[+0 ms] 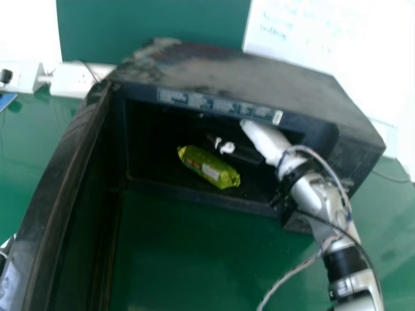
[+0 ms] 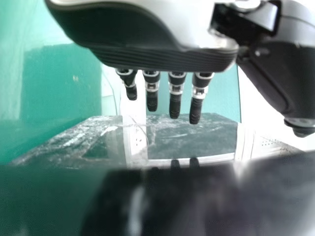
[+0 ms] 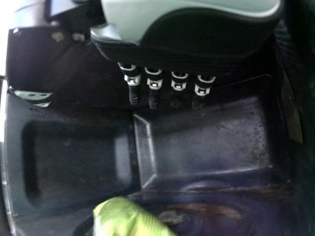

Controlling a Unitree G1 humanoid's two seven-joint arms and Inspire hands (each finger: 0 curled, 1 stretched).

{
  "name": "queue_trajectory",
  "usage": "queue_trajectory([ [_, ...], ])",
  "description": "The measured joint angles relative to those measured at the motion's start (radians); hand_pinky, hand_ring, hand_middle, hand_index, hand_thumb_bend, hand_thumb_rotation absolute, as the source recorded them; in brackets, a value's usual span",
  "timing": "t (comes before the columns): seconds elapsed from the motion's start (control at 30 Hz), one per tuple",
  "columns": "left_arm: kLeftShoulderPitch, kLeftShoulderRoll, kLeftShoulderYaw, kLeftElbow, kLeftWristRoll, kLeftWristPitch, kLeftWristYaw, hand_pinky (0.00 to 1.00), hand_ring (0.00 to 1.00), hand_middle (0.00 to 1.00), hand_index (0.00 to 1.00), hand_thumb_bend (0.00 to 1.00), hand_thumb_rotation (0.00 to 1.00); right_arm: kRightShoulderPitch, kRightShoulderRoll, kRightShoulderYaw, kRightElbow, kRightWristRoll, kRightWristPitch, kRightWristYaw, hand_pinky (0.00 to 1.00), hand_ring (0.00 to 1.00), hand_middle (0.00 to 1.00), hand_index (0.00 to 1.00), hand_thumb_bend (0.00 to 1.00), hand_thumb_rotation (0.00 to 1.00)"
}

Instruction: Put biscuit inside oven

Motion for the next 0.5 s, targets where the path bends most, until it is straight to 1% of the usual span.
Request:
queue_trajectory([
  [0.07,0.000,-0.001,0.000,0.000,0.000,-0.001,-0.001,0.73,0.81,0.88,0.91,0.80,1.00,0.050,-0.011,-0.020,-0.066,0.016,0.014,0.031,1.00,1.00,1.00,1.00,0.76,0.83],
  [0.17,0.000,-0.001,0.000,0.000,0.000,-0.003,-0.001,0.67,0.77,0.85,0.90,0.80,1.00,0.107,-0.024,-0.048,-0.142,0.035,0.024,0.059,1.00,1.00,1.00,1.00,0.78,0.82],
  [0.27,0.002,-0.001,0.000,-0.001,0.001,-0.003,0.000,0.73,0.80,0.86,0.90,0.80,1.00,0.156,-0.035,-0.087,-0.212,0.059,0.027,0.081,1.00,1.00,1.00,1.00,0.78,0.83],
  [0.33,0.003,-0.001,0.000,-0.002,0.001,-0.003,0.001,0.76,0.82,0.87,0.90,0.81,1.00,0.186,-0.040,-0.110,-0.260,0.071,0.039,0.104,1.00,1.00,1.00,1.00,0.78,0.82],
  [0.47,0.002,0.000,0.000,-0.001,0.003,-0.003,0.001,0.78,0.84,0.89,0.90,0.81,1.00,0.247,-0.052,-0.150,-0.353,0.098,0.069,0.152,1.00,1.00,1.00,1.00,0.78,0.83],
  [0.5,0.002,-0.001,0.000,0.000,0.003,-0.004,0.001,0.78,0.84,0.89,0.90,0.80,1.00,0.264,-0.056,-0.159,-0.378,0.103,0.075,0.161,1.00,1.00,1.00,1.00,0.78,0.82],
])
